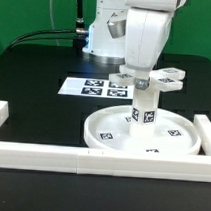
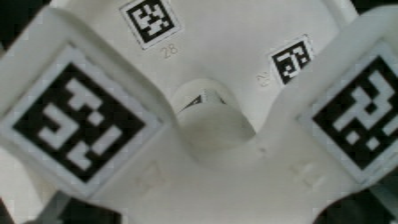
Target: Assemble round table
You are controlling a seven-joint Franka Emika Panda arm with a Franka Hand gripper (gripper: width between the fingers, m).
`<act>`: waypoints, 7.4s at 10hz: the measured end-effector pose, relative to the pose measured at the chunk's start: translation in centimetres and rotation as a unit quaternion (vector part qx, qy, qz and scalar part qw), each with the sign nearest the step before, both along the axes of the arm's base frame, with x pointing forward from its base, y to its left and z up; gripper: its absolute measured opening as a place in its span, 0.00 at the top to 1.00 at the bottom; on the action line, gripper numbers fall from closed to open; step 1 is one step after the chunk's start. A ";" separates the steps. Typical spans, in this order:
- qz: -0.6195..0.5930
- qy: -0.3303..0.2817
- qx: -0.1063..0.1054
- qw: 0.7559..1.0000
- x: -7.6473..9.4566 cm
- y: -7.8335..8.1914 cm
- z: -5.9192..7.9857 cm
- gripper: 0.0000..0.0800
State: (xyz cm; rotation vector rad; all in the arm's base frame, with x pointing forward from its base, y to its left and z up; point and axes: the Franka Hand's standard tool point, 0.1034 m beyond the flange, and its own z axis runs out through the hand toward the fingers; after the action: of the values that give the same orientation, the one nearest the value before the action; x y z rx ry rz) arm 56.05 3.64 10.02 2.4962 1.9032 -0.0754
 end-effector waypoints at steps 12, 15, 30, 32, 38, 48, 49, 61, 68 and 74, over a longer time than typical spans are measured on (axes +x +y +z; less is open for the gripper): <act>-0.277 -0.009 -0.008 0.961 -0.3 0.0 -0.1 0.44; -0.470 -0.014 -0.010 0.882 -0.5 0.3 -0.2 0.44; -0.947 0.009 0.014 0.321 -0.2 0.5 -0.4 0.44; -0.971 0.019 0.011 0.237 -0.2 0.5 -0.4 0.44; -0.976 0.029 0.012 0.217 -0.2 0.8 0.6 0.20; -0.843 0.008 0.035 0.537 0.6 1.8 2.4 0.19; -0.820 0.006 0.037 0.571 0.5 1.8 2.2 0.19; -0.400 -0.019 0.016 0.916 1.4 2.0 3.8 0.19; -0.095 0.003 0.006 0.995 1.4 0.8 3.3 0.19; 0.116 -0.013 -0.008 0.993 1.8 0.8 2.9 0.19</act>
Offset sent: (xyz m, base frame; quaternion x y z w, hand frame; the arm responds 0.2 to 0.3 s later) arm 0.0000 0.0000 0.0000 0.0000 0.0000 0.0000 1.0000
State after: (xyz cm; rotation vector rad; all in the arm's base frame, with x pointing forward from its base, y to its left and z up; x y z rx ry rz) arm 57.81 4.40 12.90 2.2365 2.1560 -0.0570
